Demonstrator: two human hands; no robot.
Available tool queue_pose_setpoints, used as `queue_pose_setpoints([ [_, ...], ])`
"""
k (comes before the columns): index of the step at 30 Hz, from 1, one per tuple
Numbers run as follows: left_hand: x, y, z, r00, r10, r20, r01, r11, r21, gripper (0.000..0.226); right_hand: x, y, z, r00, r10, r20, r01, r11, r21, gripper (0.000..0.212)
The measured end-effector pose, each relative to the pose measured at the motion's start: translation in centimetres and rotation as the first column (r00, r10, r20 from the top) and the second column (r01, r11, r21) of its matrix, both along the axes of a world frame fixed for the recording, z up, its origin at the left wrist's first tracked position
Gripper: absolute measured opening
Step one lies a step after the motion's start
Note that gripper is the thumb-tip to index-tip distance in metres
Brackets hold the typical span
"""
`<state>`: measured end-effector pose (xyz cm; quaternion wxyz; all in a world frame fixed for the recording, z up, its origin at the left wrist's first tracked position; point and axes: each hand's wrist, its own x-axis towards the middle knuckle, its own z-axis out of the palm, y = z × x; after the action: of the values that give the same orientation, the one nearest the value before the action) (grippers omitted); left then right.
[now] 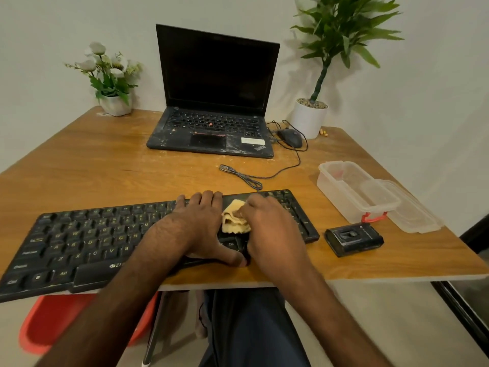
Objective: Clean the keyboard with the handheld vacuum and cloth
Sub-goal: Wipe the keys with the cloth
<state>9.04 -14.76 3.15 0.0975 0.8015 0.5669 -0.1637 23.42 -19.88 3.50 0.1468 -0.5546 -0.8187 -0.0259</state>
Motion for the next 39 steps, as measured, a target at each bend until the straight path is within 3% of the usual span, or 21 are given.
queue_pose_setpoints([
  [4, 0.0, -0.2, 0.0, 1.0, -0.002, 0.004, 0.002, 1.0, 0.0, 0.143, 1.0, 0.6, 0.1, 0.999, -0.053, 0.013, 0.052, 0.998, 0.045, 0.041],
  [12, -0.2, -0.2, 0.2, 1.0, 0.008, 0.014, -0.007, 1.0, -0.011, 0.143, 1.4, 7.7, 0.9, 0.938, -0.347, -0.028, 0.348, 0.934, 0.087, 0.021],
  [18, -0.1, -0.3, 0.1, 1.0, -0.008, -0.02, 0.009, 1.0, 0.03, 0.128, -2.4, 5.3, 0.1, 0.999, -0.034, 0.004, 0.034, 0.998, 0.052, 0.023],
  [25, -2.2, -0.3, 0.8, 0.995, 0.1, 0.022, -0.098, 0.992, -0.075, 0.157, 2.8, 5.9, 1.6, 0.974, -0.224, 0.033, 0.223, 0.975, 0.016, 0.034],
  [28, -3.7, -0.9, 1.1, 0.994, 0.102, -0.03, -0.105, 0.99, -0.091, 0.156, 1.5, 5.5, 1.1, 0.976, -0.219, -0.004, 0.219, 0.975, 0.031, 0.032],
  [34, -3.9, -1.1, 0.9, 0.998, 0.058, 0.01, -0.058, 0.998, -0.039, 0.145, -0.5, 2.8, 0.0, 0.997, -0.027, -0.068, 0.027, 1.0, -0.004, 0.044],
  [39, -5.0, -1.6, -0.7, 0.992, 0.035, 0.123, -0.036, 0.999, 0.007, 0.15, 1.9, 3.2, 0.1, 0.969, -0.21, -0.128, 0.213, 0.977, 0.01, 0.038],
])
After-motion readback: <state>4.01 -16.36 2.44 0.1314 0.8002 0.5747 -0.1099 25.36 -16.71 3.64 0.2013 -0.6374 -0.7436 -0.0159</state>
